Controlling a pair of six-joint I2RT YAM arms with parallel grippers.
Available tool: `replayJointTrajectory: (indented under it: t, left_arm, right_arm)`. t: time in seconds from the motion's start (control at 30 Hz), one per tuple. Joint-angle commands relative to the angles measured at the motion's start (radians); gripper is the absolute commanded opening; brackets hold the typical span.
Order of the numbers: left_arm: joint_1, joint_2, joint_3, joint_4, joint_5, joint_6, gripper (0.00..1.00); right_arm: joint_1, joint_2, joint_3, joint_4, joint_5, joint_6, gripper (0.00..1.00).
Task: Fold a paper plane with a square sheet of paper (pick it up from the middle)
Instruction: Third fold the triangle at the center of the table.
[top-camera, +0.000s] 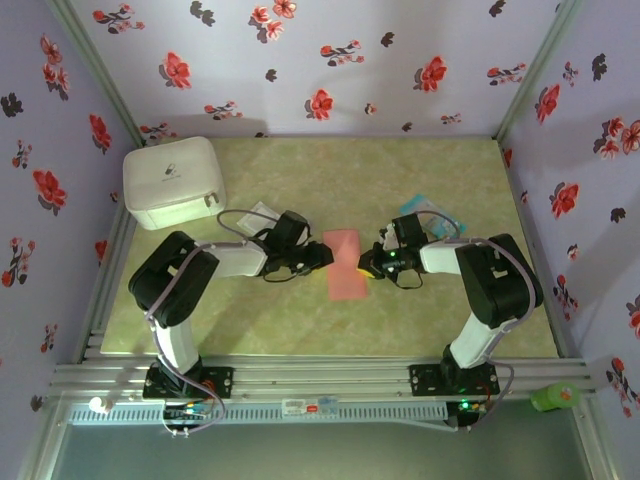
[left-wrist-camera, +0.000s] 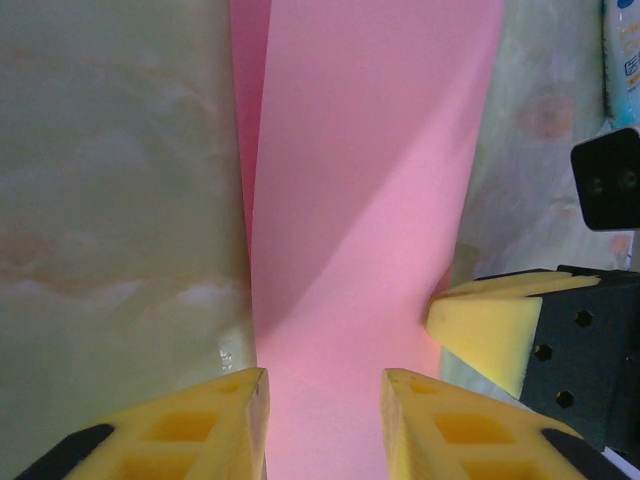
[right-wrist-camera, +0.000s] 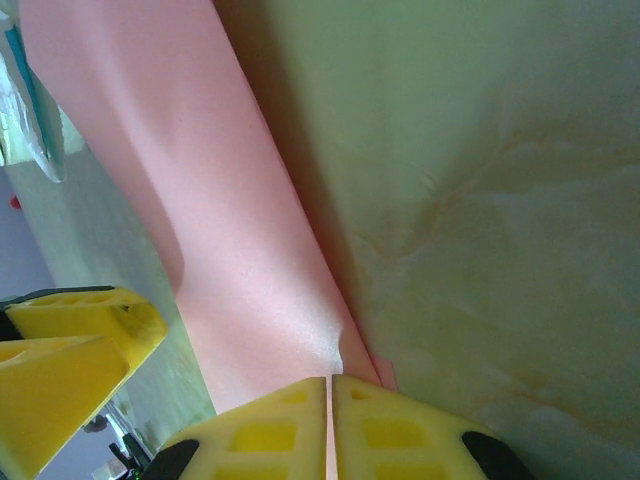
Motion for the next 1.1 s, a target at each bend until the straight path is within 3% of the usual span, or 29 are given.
replayJointTrajectory:
  t: [0.0,0.3,0.53,1.07]
  left_arm:
    - [-0.008,0.027,0.023,-0.013,0.012,-0.022,0.35]
    - [-0.015,0.022,0.033,-0.098,-0.022,-0.004,0.36]
    - [-0.019,0.033,0.038,-0.068,-0.002,-0.017,0.31]
    - [-0.019,0.06,0.037,-0.048,0.023,-0.025,0.31]
  right_arm:
    - [-0.005,0.025,-0.038,-0.072,0.092,0.003,0.11]
    - [-0.004,0.009,-0.037,-0.085,0.106,0.003,0.11]
    - [-0.005,0.019,-0.044,-0.077,0.102,0.005,0.11]
    - [-0.005,0.016,-0.049,-0.068,0.099,0.011,0.11]
